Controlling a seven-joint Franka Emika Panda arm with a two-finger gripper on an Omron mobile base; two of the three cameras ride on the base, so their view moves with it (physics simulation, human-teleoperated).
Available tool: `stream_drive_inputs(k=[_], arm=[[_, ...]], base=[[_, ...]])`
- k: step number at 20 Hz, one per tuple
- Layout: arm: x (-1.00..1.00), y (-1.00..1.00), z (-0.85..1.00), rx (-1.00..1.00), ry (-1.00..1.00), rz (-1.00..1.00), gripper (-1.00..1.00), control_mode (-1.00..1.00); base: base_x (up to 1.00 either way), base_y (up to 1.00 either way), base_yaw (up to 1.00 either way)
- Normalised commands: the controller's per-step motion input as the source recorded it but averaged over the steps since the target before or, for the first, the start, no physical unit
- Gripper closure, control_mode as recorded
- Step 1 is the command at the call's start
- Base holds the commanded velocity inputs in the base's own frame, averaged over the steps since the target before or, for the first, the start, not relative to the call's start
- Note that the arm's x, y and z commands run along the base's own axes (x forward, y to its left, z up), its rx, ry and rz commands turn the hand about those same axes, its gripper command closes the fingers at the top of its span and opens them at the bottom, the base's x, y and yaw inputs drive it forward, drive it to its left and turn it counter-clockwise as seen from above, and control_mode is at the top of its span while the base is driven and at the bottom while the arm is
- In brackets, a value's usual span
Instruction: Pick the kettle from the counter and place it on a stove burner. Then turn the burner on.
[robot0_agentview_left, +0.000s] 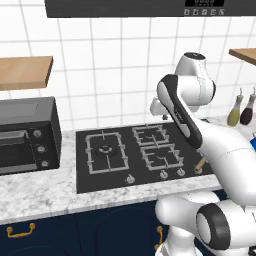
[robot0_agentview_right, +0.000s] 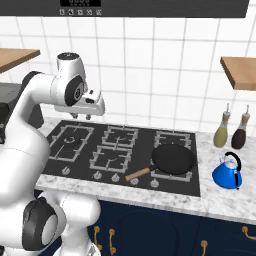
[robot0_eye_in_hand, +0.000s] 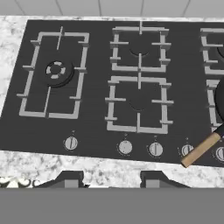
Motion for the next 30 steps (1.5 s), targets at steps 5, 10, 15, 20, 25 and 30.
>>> stream_drive_inputs(k=[5,10,15,20,25,30], arm=[[-0.37,-0.68,-0.08,0.0,-0.15,-0.12,-1.0,-1.0],[-0.67,-1.0,0.0,0.0,-0.2,-0.2,-1.0,-1.0],[-0.4,-1.0,0.0,0.0,-0.08,-0.22,-1.0,-1.0],[-0.01,-1.0,0.0,0.0,0.04,-0.25,-1.0,-1.0],[0.0,-1.0,0.0,0.0,0.16,-0.26,-1.0,-1.0],[0.0,-1.0,-0.2,0.0,0.14,-0.25,-1.0,-1.0]], base=[[0.0,0.0,0.0],[0.0,0.0,0.0],[0.0,0.0,0.0],[0.0,0.0,0.0],[0.0,0.0,0.0],[0.0,0.0,0.0]])
